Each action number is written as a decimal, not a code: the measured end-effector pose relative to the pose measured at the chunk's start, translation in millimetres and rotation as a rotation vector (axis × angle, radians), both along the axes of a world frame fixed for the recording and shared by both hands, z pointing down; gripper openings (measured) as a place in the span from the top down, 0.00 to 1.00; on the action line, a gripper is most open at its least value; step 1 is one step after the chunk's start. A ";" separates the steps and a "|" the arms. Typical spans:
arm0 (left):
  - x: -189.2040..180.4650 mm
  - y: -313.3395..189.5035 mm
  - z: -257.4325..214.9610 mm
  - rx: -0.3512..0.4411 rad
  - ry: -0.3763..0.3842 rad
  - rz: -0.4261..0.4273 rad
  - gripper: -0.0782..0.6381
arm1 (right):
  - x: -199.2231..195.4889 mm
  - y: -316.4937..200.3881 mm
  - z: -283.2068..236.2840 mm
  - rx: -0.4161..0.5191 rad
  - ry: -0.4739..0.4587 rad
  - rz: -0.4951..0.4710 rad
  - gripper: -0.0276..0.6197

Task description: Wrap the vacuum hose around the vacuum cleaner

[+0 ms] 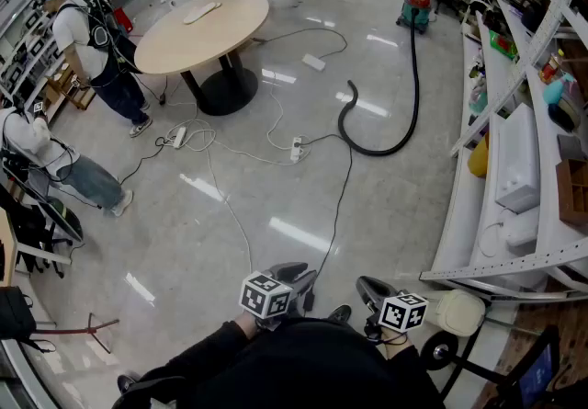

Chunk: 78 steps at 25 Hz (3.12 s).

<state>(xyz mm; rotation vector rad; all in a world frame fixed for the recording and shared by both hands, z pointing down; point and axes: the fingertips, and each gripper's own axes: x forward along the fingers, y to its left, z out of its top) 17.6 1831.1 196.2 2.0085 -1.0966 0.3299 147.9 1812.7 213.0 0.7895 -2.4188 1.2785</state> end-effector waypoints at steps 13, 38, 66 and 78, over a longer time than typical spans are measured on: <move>67.5 -14.5 -0.4 0.006 0.006 -0.009 0.70 | 61.1 -9.3 1.7 0.039 0.004 -0.035 0.91; -55.0 -214.9 19.9 0.046 0.002 0.114 0.70 | -82.7 -199.7 -14.3 0.291 0.237 -0.140 0.91; -51.5 -506.3 21.7 0.023 -0.140 -0.124 0.70 | -85.5 -530.5 3.1 0.343 0.103 -0.397 0.91; -55.5 -609.6 55.9 -0.037 -0.134 -0.044 0.70 | -92.6 -627.8 35.0 0.259 0.122 -0.328 0.91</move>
